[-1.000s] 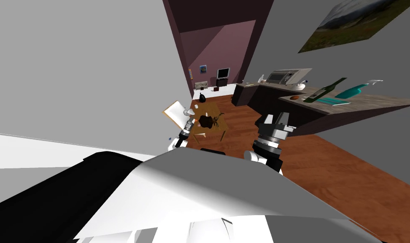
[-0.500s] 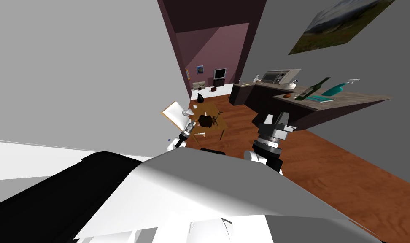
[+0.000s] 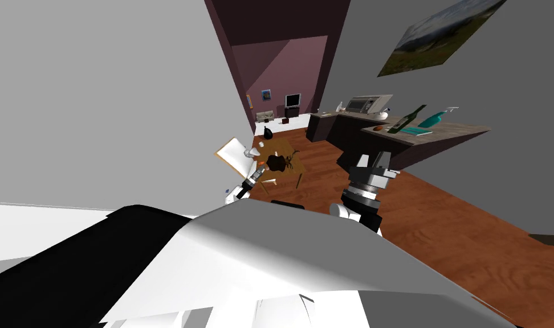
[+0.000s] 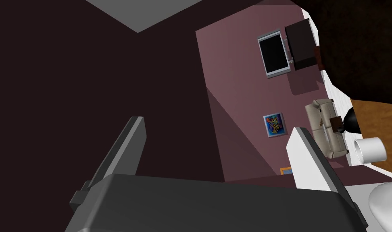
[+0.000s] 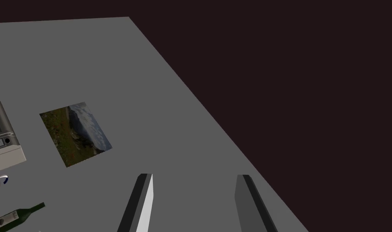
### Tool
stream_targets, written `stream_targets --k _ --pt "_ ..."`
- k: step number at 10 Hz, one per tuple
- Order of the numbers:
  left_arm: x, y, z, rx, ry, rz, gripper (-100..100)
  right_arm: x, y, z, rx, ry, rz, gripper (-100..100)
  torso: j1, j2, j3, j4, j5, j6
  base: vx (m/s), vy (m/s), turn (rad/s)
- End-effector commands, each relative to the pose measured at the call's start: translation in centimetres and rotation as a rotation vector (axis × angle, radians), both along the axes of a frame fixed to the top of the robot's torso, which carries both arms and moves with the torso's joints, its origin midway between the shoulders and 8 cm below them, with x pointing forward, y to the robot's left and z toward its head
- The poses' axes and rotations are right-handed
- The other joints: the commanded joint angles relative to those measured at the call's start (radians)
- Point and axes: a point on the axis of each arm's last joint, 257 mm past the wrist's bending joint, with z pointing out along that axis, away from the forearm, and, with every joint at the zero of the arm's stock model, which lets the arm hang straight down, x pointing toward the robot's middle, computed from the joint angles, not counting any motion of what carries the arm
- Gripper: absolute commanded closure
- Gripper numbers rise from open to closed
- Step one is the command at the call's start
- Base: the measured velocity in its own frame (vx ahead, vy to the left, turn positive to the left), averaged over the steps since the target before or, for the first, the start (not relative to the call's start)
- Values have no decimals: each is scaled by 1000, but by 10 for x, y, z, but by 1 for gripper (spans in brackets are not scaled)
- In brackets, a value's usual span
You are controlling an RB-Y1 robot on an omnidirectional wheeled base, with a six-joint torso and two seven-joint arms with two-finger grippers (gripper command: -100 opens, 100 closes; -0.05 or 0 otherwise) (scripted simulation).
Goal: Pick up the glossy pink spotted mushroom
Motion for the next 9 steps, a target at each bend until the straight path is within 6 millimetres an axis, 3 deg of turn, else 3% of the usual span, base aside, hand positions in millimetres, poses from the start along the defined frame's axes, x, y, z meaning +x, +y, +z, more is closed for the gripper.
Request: stream_targets --k 1,9 --pt "-2 6 -19 35 45 -24 -100 0 0 0 0 0 0 0 0 0 0 0 0 0 -24 23 -118" --pt "-17 53 -111 150 273 -54 -100 0 0 0 0 0 0 0 0 -2 -1 0 0 0 -6 21 -122"
